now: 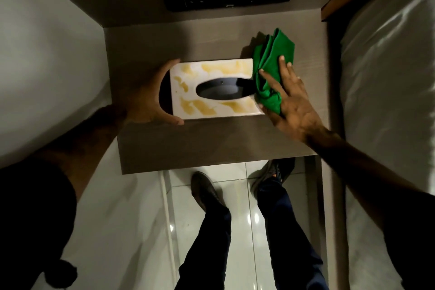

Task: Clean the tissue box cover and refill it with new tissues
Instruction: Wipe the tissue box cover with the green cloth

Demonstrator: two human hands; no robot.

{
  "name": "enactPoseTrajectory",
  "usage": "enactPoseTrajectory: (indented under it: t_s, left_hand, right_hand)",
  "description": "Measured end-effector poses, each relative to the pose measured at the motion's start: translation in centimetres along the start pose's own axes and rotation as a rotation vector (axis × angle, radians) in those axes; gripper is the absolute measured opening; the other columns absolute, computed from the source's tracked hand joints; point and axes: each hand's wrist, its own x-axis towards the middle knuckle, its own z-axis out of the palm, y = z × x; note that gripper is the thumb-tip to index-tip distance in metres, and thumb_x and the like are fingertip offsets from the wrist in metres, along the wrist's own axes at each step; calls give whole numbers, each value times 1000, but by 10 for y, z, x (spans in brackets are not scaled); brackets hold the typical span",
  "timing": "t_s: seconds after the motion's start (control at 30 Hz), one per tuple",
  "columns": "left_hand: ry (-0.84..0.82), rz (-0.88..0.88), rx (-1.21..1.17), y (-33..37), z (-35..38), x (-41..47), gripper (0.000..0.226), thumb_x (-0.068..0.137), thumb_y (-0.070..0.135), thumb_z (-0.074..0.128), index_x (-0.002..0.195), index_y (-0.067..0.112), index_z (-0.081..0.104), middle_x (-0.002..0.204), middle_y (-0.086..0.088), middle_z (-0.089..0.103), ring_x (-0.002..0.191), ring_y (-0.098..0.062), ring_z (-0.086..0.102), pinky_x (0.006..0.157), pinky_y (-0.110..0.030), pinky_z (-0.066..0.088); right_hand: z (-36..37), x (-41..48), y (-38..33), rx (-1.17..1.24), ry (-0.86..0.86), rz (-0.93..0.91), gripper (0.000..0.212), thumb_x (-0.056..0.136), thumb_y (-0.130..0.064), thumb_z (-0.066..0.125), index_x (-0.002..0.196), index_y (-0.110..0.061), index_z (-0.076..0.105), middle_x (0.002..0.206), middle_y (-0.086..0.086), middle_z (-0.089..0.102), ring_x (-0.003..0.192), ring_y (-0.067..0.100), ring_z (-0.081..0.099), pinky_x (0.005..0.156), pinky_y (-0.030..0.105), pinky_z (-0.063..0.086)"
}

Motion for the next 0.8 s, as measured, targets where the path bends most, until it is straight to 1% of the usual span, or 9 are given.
enactPoseTrajectory:
  t_s: [0.07,0.13,0.3,0.4,0.5,0.63,0.7,0.73,0.8]
  left_hand:
    - [-7,12,-13,-1,0,-1,132,49,47,88,149,39,2,150,10,22,127,-1,23,99,-32,33]
    - [-1,24,-23,1,-1,-1,131,50,48,88,149,37,3,151,10,22,128,1,22,100,-31,32]
    - [14,24,6,-1,-1,0,132,51,41,91,150,31,5,151,3,25,129,-5,25,102,-34,33]
    - [1,7,-26,-2,-1,0,132,50,41,92,150,32,6,150,7,27,128,0,26,100,-27,33]
    - [-21,-22,-70,-1,-3,1,131,49,42,93,148,36,7,146,13,27,126,2,26,96,-19,32]
    - [3,-99,-64,-2,-2,-2,136,46,41,94,149,38,4,151,6,27,127,-5,26,101,-30,31]
    - [-1,-100,-68,-2,0,-2,136,46,42,94,150,34,6,151,4,28,128,-6,27,103,-30,31]
    - [-2,-92,-83,-1,0,-2,135,47,42,94,150,32,7,151,4,29,128,-3,27,103,-25,31]
    - [5,-81,-121,-1,1,-2,135,46,45,92,150,28,9,153,5,28,125,6,26,95,-3,29]
  right_hand:
    - [8,-6,-5,-59,1,16,84,90,-43,60,158,-31,13,167,12,-3,153,34,-2,120,50,7]
    - [14,-12,-11,-95,-1,42,90,86,-41,63,158,-31,10,168,11,-2,153,34,-2,120,51,8]
    - [25,-11,-34,-56,63,157,88,88,-46,56,159,-23,9,168,11,1,153,35,-2,119,51,8]
    - [31,3,-52,-48,118,190,83,92,-47,51,158,-17,11,167,15,6,153,36,3,120,53,9]
    - [33,26,-72,-10,103,127,81,92,-47,49,158,-14,16,166,17,11,152,37,7,120,53,11]
    - [37,54,-106,16,36,30,83,89,-48,53,158,-16,19,166,14,13,153,35,8,121,51,9]
    - [44,61,-121,19,13,-21,83,88,-46,55,157,-17,21,166,14,14,152,36,10,121,51,10]
    - [47,64,-128,7,-5,-44,83,88,-45,56,157,-18,20,166,14,13,152,36,9,121,52,10]
    - [55,67,-141,-24,-37,-91,80,90,-45,54,158,-18,20,166,13,12,153,35,8,121,52,10]
